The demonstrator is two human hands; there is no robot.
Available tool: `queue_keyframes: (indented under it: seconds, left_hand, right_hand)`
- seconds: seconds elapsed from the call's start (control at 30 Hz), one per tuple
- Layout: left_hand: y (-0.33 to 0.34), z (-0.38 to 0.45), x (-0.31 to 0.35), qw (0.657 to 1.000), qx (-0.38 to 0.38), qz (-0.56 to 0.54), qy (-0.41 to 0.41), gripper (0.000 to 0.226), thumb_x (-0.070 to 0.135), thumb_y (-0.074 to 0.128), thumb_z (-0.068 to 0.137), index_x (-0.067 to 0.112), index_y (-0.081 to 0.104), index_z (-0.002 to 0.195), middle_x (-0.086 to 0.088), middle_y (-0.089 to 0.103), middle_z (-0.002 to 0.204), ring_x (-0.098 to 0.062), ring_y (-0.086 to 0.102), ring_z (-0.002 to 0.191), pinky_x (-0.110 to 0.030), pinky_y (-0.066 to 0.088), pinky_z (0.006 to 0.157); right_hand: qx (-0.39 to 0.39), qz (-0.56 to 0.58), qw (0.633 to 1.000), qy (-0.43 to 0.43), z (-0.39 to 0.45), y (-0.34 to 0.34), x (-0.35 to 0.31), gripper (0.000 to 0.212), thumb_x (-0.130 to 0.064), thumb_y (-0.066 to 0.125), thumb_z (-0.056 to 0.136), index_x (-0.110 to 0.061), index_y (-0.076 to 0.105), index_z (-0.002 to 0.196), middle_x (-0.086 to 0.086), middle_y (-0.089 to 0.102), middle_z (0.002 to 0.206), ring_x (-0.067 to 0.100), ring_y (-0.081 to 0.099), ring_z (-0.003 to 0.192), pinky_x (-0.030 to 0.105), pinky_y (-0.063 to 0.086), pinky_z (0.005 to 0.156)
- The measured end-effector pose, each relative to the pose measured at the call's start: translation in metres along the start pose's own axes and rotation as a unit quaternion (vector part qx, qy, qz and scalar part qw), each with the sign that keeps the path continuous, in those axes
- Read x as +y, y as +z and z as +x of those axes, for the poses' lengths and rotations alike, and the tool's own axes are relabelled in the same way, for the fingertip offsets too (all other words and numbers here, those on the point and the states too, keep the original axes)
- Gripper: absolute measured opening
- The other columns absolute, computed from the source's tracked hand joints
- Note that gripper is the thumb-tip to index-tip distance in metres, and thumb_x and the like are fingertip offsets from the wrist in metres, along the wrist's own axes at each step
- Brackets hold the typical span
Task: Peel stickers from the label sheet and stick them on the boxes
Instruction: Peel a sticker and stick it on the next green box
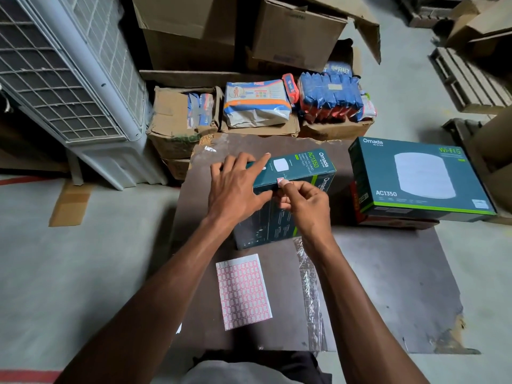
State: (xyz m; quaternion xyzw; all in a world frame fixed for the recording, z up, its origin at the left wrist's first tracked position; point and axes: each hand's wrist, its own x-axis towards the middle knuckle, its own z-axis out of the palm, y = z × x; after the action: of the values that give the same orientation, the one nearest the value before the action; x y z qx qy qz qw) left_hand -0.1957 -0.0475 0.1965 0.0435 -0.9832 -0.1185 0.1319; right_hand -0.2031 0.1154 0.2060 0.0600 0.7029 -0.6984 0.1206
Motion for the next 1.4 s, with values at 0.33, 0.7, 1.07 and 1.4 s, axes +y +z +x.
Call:
queue_keyframes:
  seconds: [0.33, 0.7, 1.07, 1.4]
  left_hand:
    - [0.000, -0.001, 0.006, 1.000, 0.004, 0.004, 0.005, 0.079, 0.057, 0.072, 0.083, 0.032, 0.043, 0.152, 0.000, 0.056, 0.131, -0.023, 0.051, 0.118, -0.039, 0.034, 0.092]
    - [0.003, 0.002, 0.012, 1.000, 0.007, 0.012, 0.012, 0.077, 0.059, 0.071, 0.083, 0.032, 0.045, 0.150, -0.001, 0.056, 0.131, -0.023, 0.052, 0.118, -0.040, 0.035, 0.092]
    - [0.004, 0.005, 0.008, 1.000, 0.004, 0.012, 0.013, 0.079, 0.072, 0.067, 0.080, 0.035, 0.047, 0.147, 0.002, 0.058, 0.128, -0.023, 0.053, 0.114, -0.041, 0.036, 0.090]
    - [0.003, 0.008, 0.007, 1.000, -0.008, 0.003, 0.010, 0.079, 0.071, 0.064, 0.083, 0.035, 0.043, 0.151, 0.001, 0.056, 0.133, -0.023, 0.051, 0.119, -0.042, 0.035, 0.095]
  right_hand:
    - [0.043, -0.029, 0.998, -0.025, 0.000, 0.002, 0.005, 0.019, -0.028, 0.070, 0.098, -0.016, 0.072, 0.083, 0.000, 0.075, 0.079, 0.014, 0.071, 0.077, 0.034, 0.061, 0.080]
    - [0.097, -0.065, 0.993, -0.026, 0.006, 0.000, 0.009, 0.021, -0.035, 0.075, 0.092, -0.019, 0.075, 0.078, -0.002, 0.077, 0.079, 0.010, 0.071, 0.077, 0.033, 0.061, 0.078]
    - [0.125, -0.202, 0.948, -0.211, 0.007, -0.013, 0.015, 0.025, -0.039, 0.078, 0.090, -0.019, 0.063, 0.091, -0.008, 0.070, 0.089, 0.006, 0.065, 0.078, 0.026, 0.057, 0.066]
    - [0.105, -0.449, 0.784, -0.416, 0.026, -0.026, 0.022, 0.027, -0.026, 0.081, 0.087, -0.028, 0.078, 0.114, 0.006, 0.064, 0.100, 0.025, 0.057, 0.090, 0.032, 0.027, 0.076]
